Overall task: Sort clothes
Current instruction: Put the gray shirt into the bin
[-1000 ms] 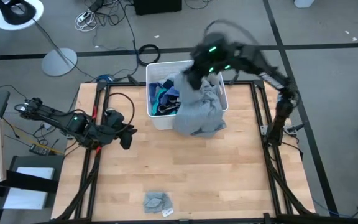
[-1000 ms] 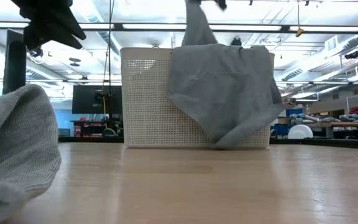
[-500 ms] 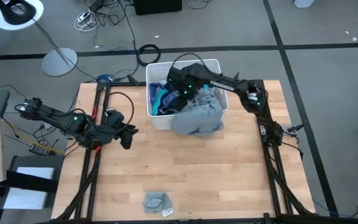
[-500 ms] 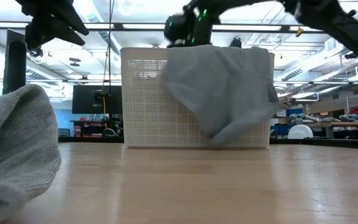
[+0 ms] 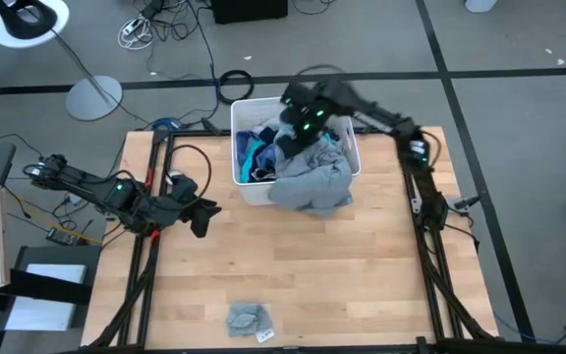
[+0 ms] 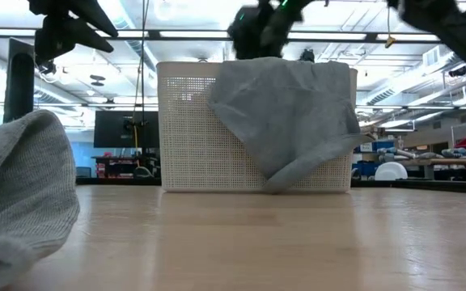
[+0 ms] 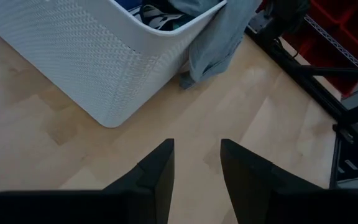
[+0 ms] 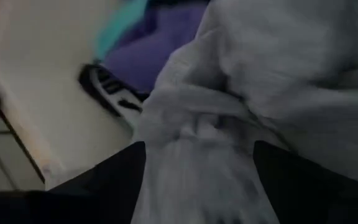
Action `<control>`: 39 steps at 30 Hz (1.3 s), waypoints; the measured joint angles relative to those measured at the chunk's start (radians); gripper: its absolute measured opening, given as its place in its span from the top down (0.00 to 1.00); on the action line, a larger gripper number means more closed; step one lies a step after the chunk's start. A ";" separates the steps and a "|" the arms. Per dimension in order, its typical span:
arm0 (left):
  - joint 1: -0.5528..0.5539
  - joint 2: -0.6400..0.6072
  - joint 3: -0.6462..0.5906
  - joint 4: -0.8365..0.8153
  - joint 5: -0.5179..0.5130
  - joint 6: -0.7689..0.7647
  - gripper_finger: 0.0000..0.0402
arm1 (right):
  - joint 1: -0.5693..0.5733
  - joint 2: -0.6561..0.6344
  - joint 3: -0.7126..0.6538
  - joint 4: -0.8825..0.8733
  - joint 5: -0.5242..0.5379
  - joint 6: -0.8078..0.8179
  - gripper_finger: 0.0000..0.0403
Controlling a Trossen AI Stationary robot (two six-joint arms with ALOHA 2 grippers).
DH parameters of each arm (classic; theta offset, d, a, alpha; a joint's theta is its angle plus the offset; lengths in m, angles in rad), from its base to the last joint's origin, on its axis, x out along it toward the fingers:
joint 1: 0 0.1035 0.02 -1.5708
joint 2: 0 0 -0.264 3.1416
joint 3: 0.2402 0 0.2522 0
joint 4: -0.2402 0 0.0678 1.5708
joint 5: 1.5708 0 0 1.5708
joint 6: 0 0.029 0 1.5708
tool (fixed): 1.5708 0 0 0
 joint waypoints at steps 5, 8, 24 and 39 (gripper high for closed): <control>0.000 0.000 0.000 0.000 0.000 0.000 0.66 | -0.008 -0.181 0.000 -0.003 0.139 0.001 0.25; 0.000 0.000 0.000 0.002 0.000 0.000 0.66 | 0.019 -0.298 0.000 -0.003 0.197 0.014 0.25; 0.000 0.000 0.000 0.029 -0.020 0.016 0.66 | 0.792 -0.723 -0.459 -0.125 1.007 0.703 0.27; 0.000 0.000 0.000 0.076 -0.013 0.037 0.66 | 0.999 -0.715 -1.459 0.751 1.194 1.047 0.27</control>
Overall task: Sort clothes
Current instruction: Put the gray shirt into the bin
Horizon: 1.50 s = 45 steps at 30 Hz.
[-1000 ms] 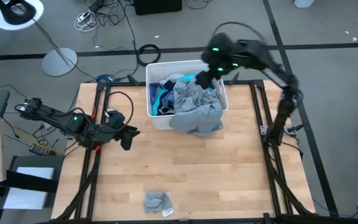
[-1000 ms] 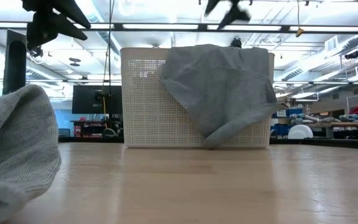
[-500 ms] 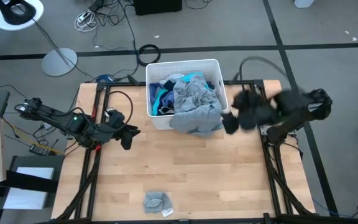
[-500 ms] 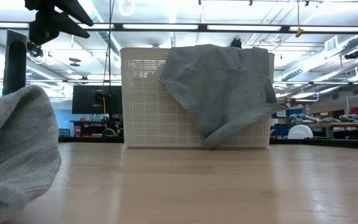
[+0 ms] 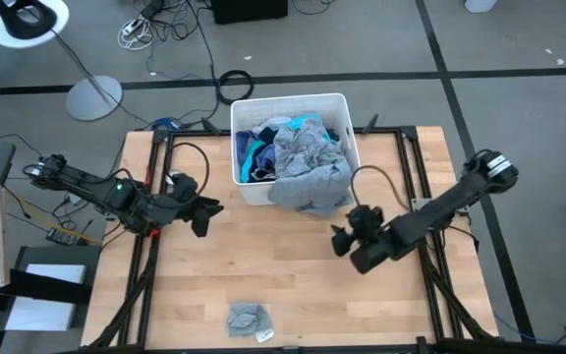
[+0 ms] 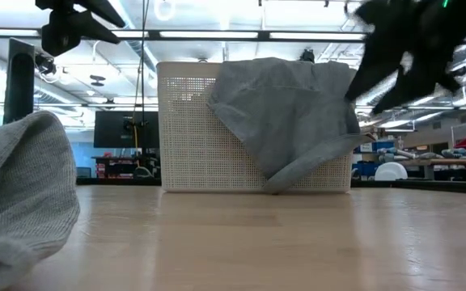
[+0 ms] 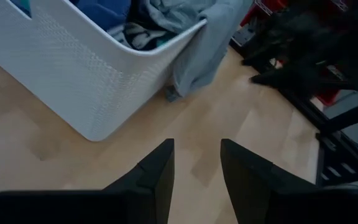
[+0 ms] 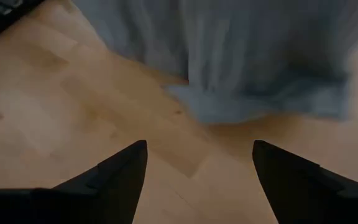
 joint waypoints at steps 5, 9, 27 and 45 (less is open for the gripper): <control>0.000 0.000 0.000 0.022 0.058 -0.028 0.66 | -0.069 0.120 -0.138 0.354 0.027 -0.032 0.27; 0.000 0.000 0.000 0.028 0.091 -0.042 0.66 | -0.145 0.213 -0.165 0.488 0.089 -0.093 0.28; 0.000 0.000 0.000 0.028 0.100 -0.035 0.66 | -0.285 -0.034 -0.002 0.908 -0.016 -1.016 0.99; 0.000 0.000 0.000 0.048 0.062 -0.002 0.66 | -0.717 0.091 0.656 0.531 -0.337 -1.527 1.00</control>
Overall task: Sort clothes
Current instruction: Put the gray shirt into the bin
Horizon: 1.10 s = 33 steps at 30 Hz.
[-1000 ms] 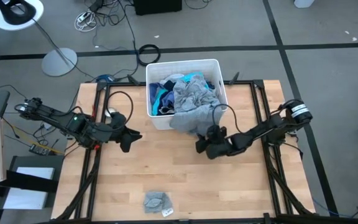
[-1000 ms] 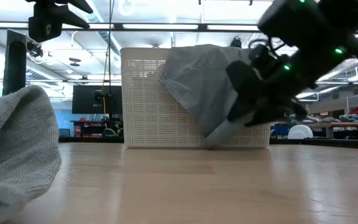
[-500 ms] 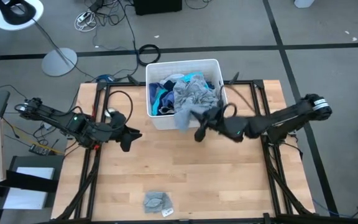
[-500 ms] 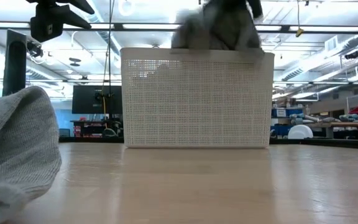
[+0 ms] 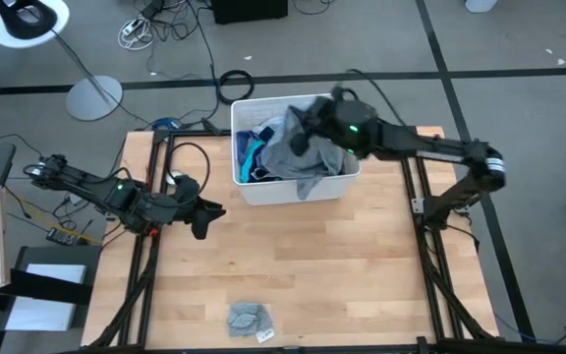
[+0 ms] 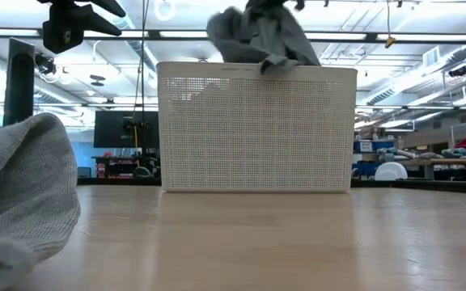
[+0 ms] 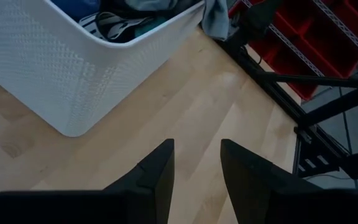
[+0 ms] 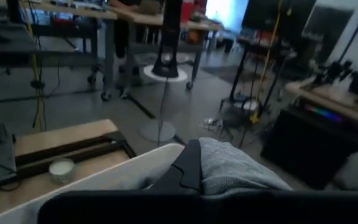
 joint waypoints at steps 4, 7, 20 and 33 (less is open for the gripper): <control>0.000 0.000 0.000 -0.004 0.000 0.001 0.66 | -0.035 0.074 0.029 -0.041 -0.051 0.091 0.98; 0.000 0.000 0.000 -0.005 0.000 0.001 0.66 | -0.039 0.118 0.030 -0.102 -0.078 0.211 0.94; 0.000 0.000 0.000 -0.016 -0.001 0.005 0.66 | -0.121 0.388 0.030 -0.326 -0.256 0.527 0.50; 0.000 0.000 0.000 -0.005 0.000 0.002 0.66 | -0.204 0.409 0.026 -0.457 -0.368 0.627 0.41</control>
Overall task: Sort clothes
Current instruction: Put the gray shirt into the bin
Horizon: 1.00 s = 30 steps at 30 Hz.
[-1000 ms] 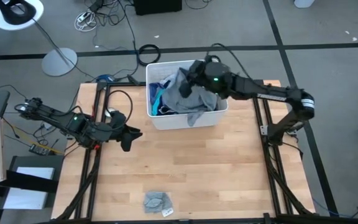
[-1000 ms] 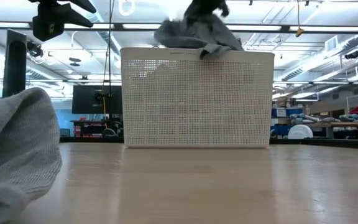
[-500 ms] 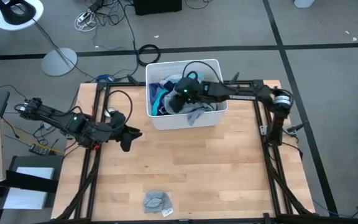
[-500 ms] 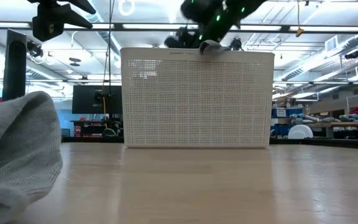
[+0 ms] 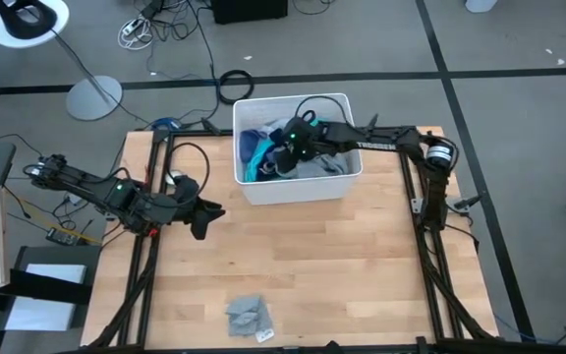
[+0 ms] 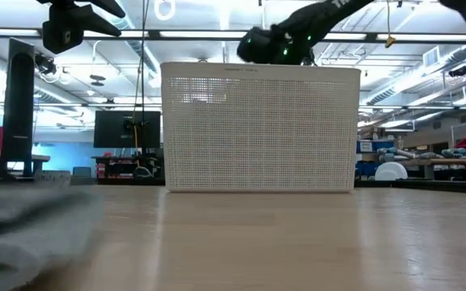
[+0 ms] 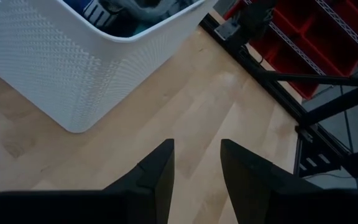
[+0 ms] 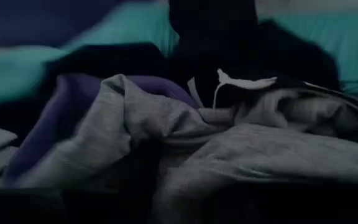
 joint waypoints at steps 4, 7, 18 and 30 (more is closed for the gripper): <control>0.000 0.000 0.000 0.002 0.011 0.000 0.66 | 0.000 -0.120 -0.001 0.036 0.035 -0.044 0.43; 0.000 0.000 0.000 0.008 0.016 0.000 0.66 | 0.001 -0.222 -0.001 0.042 0.063 -0.062 0.43; -0.091 0.108 0.000 0.173 0.123 0.019 0.66 | 0.132 -0.559 0.001 -0.099 0.074 -0.013 0.43; -0.310 0.563 0.104 0.201 0.105 -0.197 0.68 | 0.418 -0.765 0.001 -0.253 0.171 0.119 0.44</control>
